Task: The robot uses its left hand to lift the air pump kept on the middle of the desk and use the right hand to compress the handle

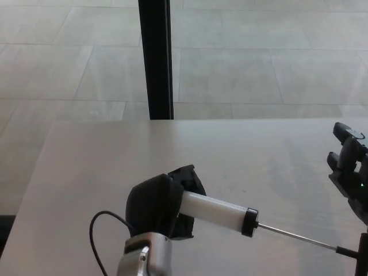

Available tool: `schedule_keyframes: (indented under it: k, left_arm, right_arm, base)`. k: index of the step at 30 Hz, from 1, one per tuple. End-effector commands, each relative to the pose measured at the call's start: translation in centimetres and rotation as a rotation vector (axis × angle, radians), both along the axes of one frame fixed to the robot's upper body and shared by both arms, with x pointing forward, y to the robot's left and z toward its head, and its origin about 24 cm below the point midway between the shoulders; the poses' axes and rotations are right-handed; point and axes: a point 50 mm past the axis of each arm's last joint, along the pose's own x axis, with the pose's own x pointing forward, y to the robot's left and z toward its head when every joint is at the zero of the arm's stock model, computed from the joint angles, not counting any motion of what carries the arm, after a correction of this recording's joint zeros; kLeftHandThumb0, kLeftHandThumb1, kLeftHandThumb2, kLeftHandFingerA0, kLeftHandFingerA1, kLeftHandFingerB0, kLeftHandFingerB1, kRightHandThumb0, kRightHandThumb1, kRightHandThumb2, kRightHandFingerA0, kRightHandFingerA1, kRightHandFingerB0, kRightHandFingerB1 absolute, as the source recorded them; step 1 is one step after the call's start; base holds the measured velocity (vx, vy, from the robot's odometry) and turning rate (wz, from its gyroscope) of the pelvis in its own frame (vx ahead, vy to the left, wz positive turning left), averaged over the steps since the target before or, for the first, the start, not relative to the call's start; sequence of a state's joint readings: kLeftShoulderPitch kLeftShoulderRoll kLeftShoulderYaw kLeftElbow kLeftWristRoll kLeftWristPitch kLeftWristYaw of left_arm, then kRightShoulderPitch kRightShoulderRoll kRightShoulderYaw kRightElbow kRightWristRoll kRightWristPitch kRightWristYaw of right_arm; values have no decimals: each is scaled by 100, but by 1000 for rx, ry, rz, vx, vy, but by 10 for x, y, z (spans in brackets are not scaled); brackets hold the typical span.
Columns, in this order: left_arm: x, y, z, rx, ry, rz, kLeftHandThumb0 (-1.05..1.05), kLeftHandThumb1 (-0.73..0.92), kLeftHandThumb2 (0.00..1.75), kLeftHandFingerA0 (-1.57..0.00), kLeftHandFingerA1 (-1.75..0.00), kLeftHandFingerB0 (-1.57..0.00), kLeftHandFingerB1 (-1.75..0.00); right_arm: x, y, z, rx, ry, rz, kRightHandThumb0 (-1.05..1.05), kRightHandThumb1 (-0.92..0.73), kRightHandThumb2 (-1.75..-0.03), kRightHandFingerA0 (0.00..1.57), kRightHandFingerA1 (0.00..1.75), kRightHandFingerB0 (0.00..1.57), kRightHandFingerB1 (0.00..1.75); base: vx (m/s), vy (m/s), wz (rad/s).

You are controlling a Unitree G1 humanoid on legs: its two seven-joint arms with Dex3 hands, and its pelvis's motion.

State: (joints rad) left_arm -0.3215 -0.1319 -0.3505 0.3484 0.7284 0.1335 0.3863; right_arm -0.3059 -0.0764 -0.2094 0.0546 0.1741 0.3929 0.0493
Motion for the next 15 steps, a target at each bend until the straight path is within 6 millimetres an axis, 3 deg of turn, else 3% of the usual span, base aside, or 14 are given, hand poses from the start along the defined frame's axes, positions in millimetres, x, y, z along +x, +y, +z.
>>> schedule_keyframes:
  k: [1,3,4,5,6,7,9,10,11,12,15]
  left_arm:
    - [-5,2,-11,-69,85,70,-10,56,125,-99,-175,-82,-158]
    - [-4,6,-9,-67,82,82,-10,56,125,-99,-175,-82,-158]
    - [-3,8,-9,-75,87,91,-9,53,129,-100,-175,-78,-171]
    - [-3,10,-10,-51,82,97,-5,53,128,-97,-175,-85,-151]
    - [-2,12,-11,1,78,91,-7,52,130,-97,-175,-86,-151]
    - [-2,14,-12,36,75,84,-7,54,126,-98,-175,-86,-141]
    - [-2,16,-12,71,70,73,-7,53,125,-96,-175,-84,-138]
    - [-2,17,-13,92,69,67,-8,53,124,-94,-175,-83,-138]
    - [-2,22,-14,105,69,78,-8,53,123,-95,-175,-84,-138]
    - [-3,31,-17,132,66,96,-7,56,119,-94,-175,-85,-142]
    - [-2,38,-18,184,58,92,-7,56,118,-94,-175,-84,-141]
  right_arm:
    - [-5,-12,0,-18,-12,-42,-84,-83,-123,2,27,10,36]
    - [-2,-9,0,-9,-13,-35,-84,-83,-123,2,27,10,36]
    - [-2,-10,0,2,-9,-49,-84,-82,-123,2,27,11,36]
    - [-3,-12,0,5,-10,-45,-97,-92,-89,0,27,13,29]
    - [-3,-15,2,5,-13,-48,-87,-80,-123,4,25,10,33]
    - [-3,-16,6,5,-20,-55,-91,-81,-123,4,24,10,32]
    - [-2,-17,9,0,-26,-56,-89,-78,-123,3,26,10,32]
    - [-2,-18,11,-4,-29,-58,-103,-92,-85,0,30,13,28]
    - [1,-15,14,-7,-29,-44,-103,-87,-129,0,12,9,19]
    - [5,-11,19,-23,-33,-16,-104,-89,-132,0,10,14,9]
    - [8,-12,28,-50,-42,5,-105,-89,-132,0,10,12,5]
  base:
    - [0,0,0]
    - [0,0,0]
    - [0,0,0]
    - [0,0,0]
    - [0,0,0]
    - [0,0,0]
    - [0,0,0]
    - [0,0,0]
    - [0,0,0]
    - [0,0,0]
    - [0,0,0]
